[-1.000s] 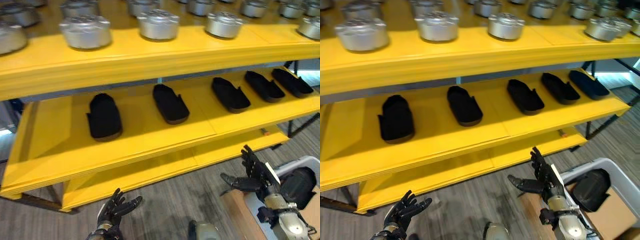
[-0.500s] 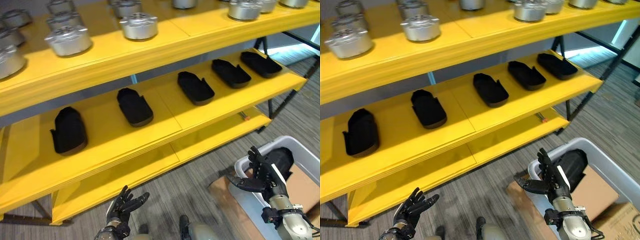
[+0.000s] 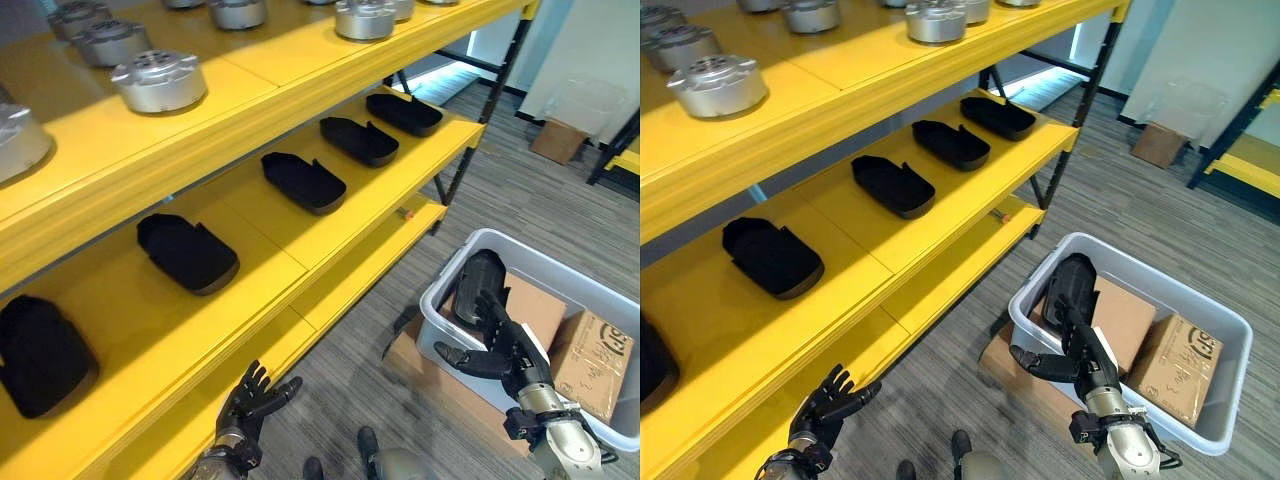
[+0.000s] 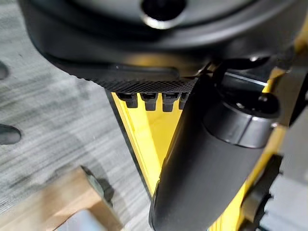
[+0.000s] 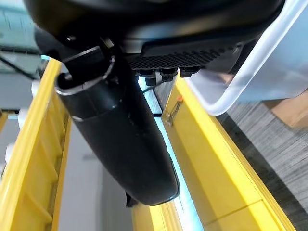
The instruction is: Move parts from the plastic box to the shelf.
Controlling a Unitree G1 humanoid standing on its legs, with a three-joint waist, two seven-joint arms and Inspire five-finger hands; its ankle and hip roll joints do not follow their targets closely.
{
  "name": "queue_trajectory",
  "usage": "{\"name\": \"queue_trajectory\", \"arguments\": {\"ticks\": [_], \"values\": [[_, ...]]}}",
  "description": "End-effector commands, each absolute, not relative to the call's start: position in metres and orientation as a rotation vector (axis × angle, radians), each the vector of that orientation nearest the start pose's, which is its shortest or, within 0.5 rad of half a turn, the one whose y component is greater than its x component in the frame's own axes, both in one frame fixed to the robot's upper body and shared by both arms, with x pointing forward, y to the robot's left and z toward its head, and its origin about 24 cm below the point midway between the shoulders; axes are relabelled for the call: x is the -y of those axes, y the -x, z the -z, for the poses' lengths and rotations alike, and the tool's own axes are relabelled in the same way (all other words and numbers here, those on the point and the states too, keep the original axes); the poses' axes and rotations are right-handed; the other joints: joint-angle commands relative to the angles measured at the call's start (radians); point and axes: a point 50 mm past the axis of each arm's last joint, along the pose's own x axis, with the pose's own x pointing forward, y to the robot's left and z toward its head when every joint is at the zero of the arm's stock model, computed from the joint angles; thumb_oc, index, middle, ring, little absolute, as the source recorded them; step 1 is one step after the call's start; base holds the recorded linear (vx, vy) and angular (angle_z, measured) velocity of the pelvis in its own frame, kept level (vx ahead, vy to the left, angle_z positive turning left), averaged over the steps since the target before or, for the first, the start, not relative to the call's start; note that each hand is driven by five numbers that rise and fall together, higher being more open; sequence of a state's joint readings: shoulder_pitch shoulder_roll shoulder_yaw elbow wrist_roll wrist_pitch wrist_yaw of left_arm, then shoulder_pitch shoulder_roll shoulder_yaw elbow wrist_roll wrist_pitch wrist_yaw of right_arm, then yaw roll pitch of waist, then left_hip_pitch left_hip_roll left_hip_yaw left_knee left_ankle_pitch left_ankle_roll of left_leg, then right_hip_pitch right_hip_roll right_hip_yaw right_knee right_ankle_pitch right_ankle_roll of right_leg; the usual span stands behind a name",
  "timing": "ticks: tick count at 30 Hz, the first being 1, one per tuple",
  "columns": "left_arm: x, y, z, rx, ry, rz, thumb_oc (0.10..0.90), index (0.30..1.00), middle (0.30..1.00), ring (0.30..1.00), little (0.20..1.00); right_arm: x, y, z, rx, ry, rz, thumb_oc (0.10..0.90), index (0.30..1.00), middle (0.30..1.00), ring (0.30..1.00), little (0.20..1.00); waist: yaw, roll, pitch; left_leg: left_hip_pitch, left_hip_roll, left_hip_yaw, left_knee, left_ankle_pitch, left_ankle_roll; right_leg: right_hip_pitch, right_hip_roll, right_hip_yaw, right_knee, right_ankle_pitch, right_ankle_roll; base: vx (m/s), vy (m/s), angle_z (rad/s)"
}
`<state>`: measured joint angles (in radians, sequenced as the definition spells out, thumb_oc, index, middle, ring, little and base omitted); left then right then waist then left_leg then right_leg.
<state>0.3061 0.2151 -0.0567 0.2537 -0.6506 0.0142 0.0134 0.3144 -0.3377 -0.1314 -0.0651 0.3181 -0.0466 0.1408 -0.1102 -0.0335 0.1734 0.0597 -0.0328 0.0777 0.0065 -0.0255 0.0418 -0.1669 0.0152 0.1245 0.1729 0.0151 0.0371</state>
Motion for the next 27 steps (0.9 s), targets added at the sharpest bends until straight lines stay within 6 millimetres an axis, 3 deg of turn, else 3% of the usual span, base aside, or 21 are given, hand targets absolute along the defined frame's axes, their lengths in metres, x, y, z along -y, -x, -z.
{"name": "queue_trajectory", "arguments": {"ticks": [1, 4, 7, 8, 9, 10, 12, 13, 14, 16, 17, 19, 20, 21, 25, 26, 27], "values": [[-0.225, -0.161, 0.042, -0.381, 0.325, -0.209, 0.9, 1.0, 1.0, 1.0, 1.0, 0.25, -0.198, -0.06, 0.082, 0.024, 0.054, 0.9, 1.0, 1.0, 1.0, 1.0, -0.015, -0.034, -0.025, -0.066, 0.003, -0.007, 0.082, -0.073, 0.026, 0.086, -0.033, 0.07, -0.057, -0.021, 0.11, -0.06, 0.096, -0.47], [-0.224, -0.162, 0.045, -0.392, 0.332, -0.207, 0.9, 1.0, 1.0, 1.0, 1.0, 0.246, -0.2, -0.061, 0.09, -0.004, 0.039, 0.9, 1.0, 1.0, 1.0, 1.0, -0.025, -0.041, -0.01, -0.084, 0.004, 0.02, 0.104, -0.086, 0.035, 0.051, -0.019, 0.107, -0.043, -0.005, 0.116, -0.11, 0.063, -0.46], [-0.226, -0.164, 0.042, -0.379, 0.32, -0.206, 0.9, 1.0, 1.0, 1.0, 1.0, 0.239, -0.203, -0.065, 0.106, 0.007, -0.005, 0.9, 1.0, 1.0, 1.0, 1.0, -0.024, -0.041, 0.015, -0.097, 0.012, 0.065, 0.131, -0.102, 0.04, 0.011, -0.023, 0.085, -0.024, 0.003, 0.117, -0.13, 0.036, -0.64], [-0.23, -0.165, 0.038, -0.365, 0.315, -0.212, 0.9, 1.0, 1.0, 1.0, 1.0, 0.237, -0.204, -0.069, 0.122, 0.027, -0.016, 0.9, 1.0, 1.0, 1.0, 1.0, -0.01, -0.032, 0.037, -0.105, 0.035, 0.097, 0.148, -0.111, 0.037, -0.001, -0.06, -0.02, 0.012, -0.012, 0.115, -0.12, -0.038, -0.92], [-0.232, -0.164, 0.036, -0.355, 0.315, -0.228, 0.9, 1.0, 1.0, 1.0, 1.0, 0.234, -0.205, -0.069, 0.128, 0.025, -0.02, 0.9, 1.0, 1.0, 1.0, 1.0, 0.013, -0.017, 0.046, -0.105, 0.06, 0.128, 0.155, -0.112, 0.03, 0.002, -0.128, -0.142, 0.032, -0.028, 0.107, -0.12, -0.061, -0.93], [-0.231, -0.161, 0.037, -0.363, 0.329, -0.23, 0.9, 1.0, 1.0, 1.0, 1.0, 0.235, -0.204, -0.069, 0.127, 0.024, -0.014, 0.9, 1.0, 1.0, 1.0, 1.0, 0.015, -0.01, 0.047, -0.101, 0.076, 0.139, 0.16, -0.117, 0.025, 0.016, -0.168, -0.197, 0.033, -0.028, 0.096, -0.04, -0.073, -0.87], [-0.23, -0.159, 0.04, -0.376, 0.337, -0.23, 0.9, 1.0, 1.0, 1.0, 1.0, 0.234, -0.205, -0.068, 0.124, 0.024, -0.015, 0.9, 1.0, 1.0, 1.0, 1.0, 0.018, -0.008, 0.043, -0.079, 0.09, 0.168, 0.159, -0.124, 0.017, 0.04, -0.232, -0.263, -0.002, -0.001, 0.101, 0.02, -0.067, -0.88], [-0.23, -0.159, 0.04, -0.376, 0.337, -0.23, 0.9, 1.0, 1.0, 1.0, 1.0, 0.234, -0.205, -0.068, 0.124, 0.024, -0.015, 0.9, 1.0, 1.0, 1.0, 1.0, 0.019, -0.007, 0.044, -0.077, 0.091, 0.168, 0.159, -0.124, 0.017, 0.042, -0.232, -0.264, -0.004, 0.0, 0.101, 0.02, -0.106, -0.66], [-0.231, -0.154, 0.041, -0.387, 0.343, -0.235, 0.9, 1.0, 1.0, 1.0, 1.0, 0.234, -0.205, -0.067, 0.115, 0.027, -0.013, 0.9, 1.0, 1.0, 1.0, 1.0, 0.027, -0.009, 0.035, -0.067, 0.097, 0.194, 0.166, -0.139, 0.012, 0.049, -0.287, -0.302, -0.045, 0.051, 0.119, 0.02, -0.133, -0.53], [-0.233, -0.151, 0.043, -0.395, 0.344, -0.25, 0.9, 1.0, 1.0, 1.0, 1.0, 0.233, -0.205, -0.065, 0.105, 0.038, -0.014, 0.9, 1.0, 1.0, 1.0, 1.0, 0.039, -0.002, 0.032, -0.055, 0.122, 0.207, 0.188, -0.173, -0.003, 0.048, -0.346, -0.356, -0.063, 0.09, 0.151, 0.1, -0.17, -0.6], [-0.234, -0.151, 0.044, -0.398, 0.343, -0.251, 0.9, 1.0, 1.0, 1.0, 1.0, 0.234, -0.203, -0.063, 0.095, 0.046, -0.012, 0.9, 1.0, 1.0, 1.0, 1.0, 0.038, -0.01, 0.027, -0.056, 0.126, 0.214, 0.196, -0.179, -0.01, 0.083, -0.356, -0.371, -0.106, 0.1, 0.157, 0.12, -0.155, -0.73], [-0.234, -0.15, 0.045, -0.402, 0.347, -0.257, 0.9, 1.0, 1.0, 1.0, 1.0, 0.235, -0.199, -0.06, 0.076, 0.042, -0.007, 0.9, 1.0, 1.0, 1.0, 1.0, 0.033, -0.038, 0.018, -0.064, 0.123, 0.23, 0.192, -0.15, -0.019, 0.101, -0.338, -0.365, -0.16, 0.108, 0.159, 0.05, -0.21, -0.56], [-0.233, -0.149, 0.046, -0.402, 0.345, -0.256, 0.9, 1.0, 1.0, 1.0, 1.0, 0.236, -0.197, -0.06, 0.074, 0.047, -0.003, 0.9, 1.0, 1.0, 1.0, 1.0, 0.034, -0.03, 0.005, -0.05, 0.133, 0.219, 0.183, -0.164, -0.032, 0.108, -0.322, -0.367, -0.16, 0.099, 0.173, 0.05, -0.223, -0.2], [-0.232, -0.148, 0.046, -0.404, 0.356, -0.258, 0.9, 1.0, 1.0, 1.0, 1.0, 0.237, -0.195, -0.061, 0.075, 0.045, -0.003, 0.9, 1.0, 1.0, 1.0, 1.0, 0.029, -0.036, 0.001, -0.054, 0.139, 0.233, 0.181, -0.136, -0.033, 0.097, -0.321, -0.372, -0.157, 0.111, 0.16, 0.13, -0.161, -0.16], [-0.227, -0.146, 0.048, -0.411, 0.378, -0.256, 0.9, 1.0, 1.0, 1.0, 1.0, 0.244, -0.192, -0.063, 0.073, 0.06, 0.018, 0.9, 1.0, 1.0, 1.0, 1.0, 0.011, -0.014, -0.012, -0.014, 0.175, 0.235, 0.143, -0.14, -0.059, 0.104, -0.281, -0.367, -0.135, 0.064, 0.162, 0.1, -0.149, -0.2], [-0.226, -0.147, 0.049, -0.413, 0.377, -0.253, 0.9, 1.0, 1.0, 1.0, 1.0, 0.245, -0.192, -0.063, 0.076, 0.061, 0.021, 0.9, 1.0, 1.0, 1.0, 1.0, 0.005, -0.018, -0.008, -0.02, 0.181, 0.251, 0.138, -0.113, -0.06, 0.091, -0.278, -0.369, -0.13, 0.069, 0.148, 0.12, -0.068, -0.16], [-0.226, -0.146, 0.049, -0.415, 0.377, -0.253, 0.9, 1.0, 1.0, 1.0, 1.0, 0.245, -0.192, -0.063, 0.074, 0.061, 0.022, 0.9, 1.0, 1.0, 1.0, 1.0, 0.006, -0.01, -0.011, -0.01, 0.184, 0.238, 0.137, -0.135, -0.065, 0.099, -0.273, -0.364, -0.127, 0.054, 0.158, 0.08, -0.111, -0.18]]}}
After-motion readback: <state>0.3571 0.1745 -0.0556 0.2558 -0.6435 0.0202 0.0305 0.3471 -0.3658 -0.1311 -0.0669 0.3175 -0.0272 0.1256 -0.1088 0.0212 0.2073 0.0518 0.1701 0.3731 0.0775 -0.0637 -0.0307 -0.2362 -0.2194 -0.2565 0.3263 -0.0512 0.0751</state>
